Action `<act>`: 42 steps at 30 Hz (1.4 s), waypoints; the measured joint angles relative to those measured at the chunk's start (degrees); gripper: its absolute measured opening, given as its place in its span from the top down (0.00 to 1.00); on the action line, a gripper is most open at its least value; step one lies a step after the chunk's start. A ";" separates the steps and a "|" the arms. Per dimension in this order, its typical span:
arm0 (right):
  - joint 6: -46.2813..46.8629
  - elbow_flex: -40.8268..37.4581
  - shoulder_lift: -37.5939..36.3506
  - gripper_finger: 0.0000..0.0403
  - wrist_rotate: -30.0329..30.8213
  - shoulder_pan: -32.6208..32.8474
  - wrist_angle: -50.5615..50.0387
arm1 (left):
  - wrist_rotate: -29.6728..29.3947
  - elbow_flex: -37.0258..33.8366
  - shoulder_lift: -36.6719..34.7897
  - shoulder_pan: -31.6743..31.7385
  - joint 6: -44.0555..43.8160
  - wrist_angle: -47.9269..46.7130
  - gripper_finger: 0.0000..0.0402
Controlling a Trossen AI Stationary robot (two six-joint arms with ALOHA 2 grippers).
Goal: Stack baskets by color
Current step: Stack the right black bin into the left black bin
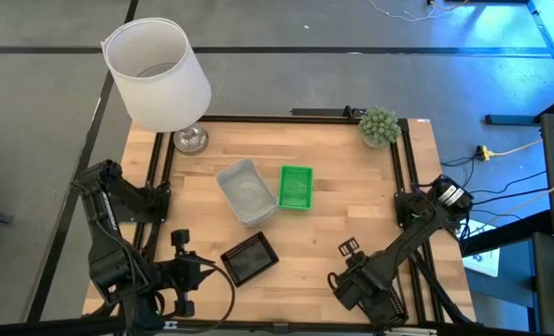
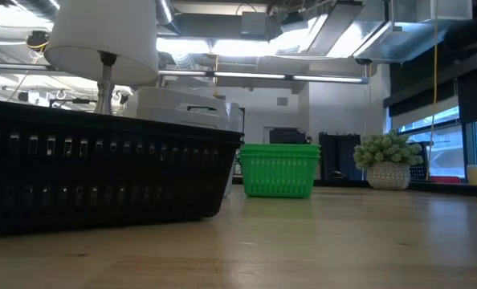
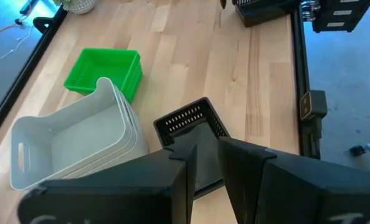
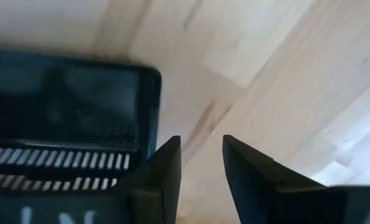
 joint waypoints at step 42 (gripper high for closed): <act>22.44 -14.78 -0.10 0.72 -1.94 3.30 19.78 | 0.24 0.00 0.04 0.00 0.09 0.00 0.86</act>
